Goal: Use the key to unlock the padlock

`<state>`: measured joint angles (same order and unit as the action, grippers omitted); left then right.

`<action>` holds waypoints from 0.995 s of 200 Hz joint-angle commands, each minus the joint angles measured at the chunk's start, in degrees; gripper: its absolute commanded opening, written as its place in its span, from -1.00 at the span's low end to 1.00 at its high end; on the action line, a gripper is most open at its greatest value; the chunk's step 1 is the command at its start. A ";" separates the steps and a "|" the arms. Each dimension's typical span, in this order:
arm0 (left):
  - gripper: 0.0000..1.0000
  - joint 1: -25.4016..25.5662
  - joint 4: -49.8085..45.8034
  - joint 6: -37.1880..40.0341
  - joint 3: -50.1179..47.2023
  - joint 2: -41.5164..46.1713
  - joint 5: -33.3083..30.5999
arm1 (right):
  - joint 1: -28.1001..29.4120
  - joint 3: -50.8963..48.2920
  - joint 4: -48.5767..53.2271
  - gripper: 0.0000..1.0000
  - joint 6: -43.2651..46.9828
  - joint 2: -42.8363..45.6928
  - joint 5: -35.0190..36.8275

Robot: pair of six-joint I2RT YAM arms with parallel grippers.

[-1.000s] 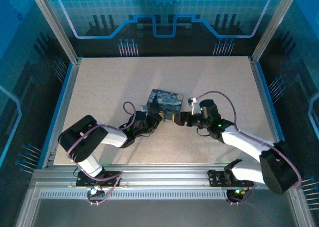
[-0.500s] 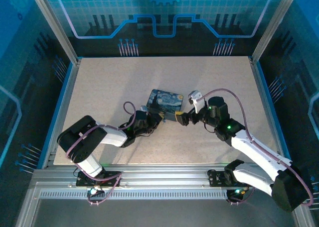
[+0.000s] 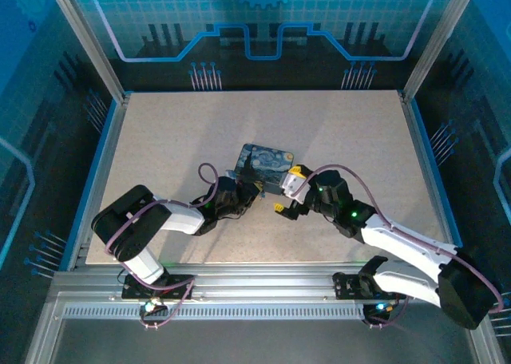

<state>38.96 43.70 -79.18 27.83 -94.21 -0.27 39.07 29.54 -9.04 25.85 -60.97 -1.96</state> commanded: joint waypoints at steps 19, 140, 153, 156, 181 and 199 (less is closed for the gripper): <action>-1.00 0.18 0.86 -0.44 1.78 1.06 -0.26 | 4.94 -0.75 -0.19 0.99 9.92 -2.71 9.13; -1.00 0.30 2.27 -2.75 1.95 0.57 0.22 | 8.83 -3.64 -6.96 1.00 14.43 -8.68 11.33; -1.00 0.28 2.60 -3.08 2.05 0.52 0.47 | 9.10 -4.33 -9.43 0.94 14.45 -8.90 10.82; -1.00 0.28 2.61 -3.21 2.05 0.52 0.46 | 9.19 -4.39 -9.73 0.92 14.49 -9.00 10.80; -1.00 0.40 3.00 -3.74 2.05 0.52 0.37 | 9.62 -4.07 -11.30 0.73 14.26 -10.88 10.59; -1.00 0.48 2.79 -4.25 2.05 0.87 0.14 | 9.78 -3.79 -12.87 0.62 14.45 -12.87 10.57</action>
<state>38.96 43.77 -81.76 28.05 -94.21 -0.23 47.75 25.69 -17.02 40.01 -71.24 9.39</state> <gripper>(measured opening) 0.113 0.854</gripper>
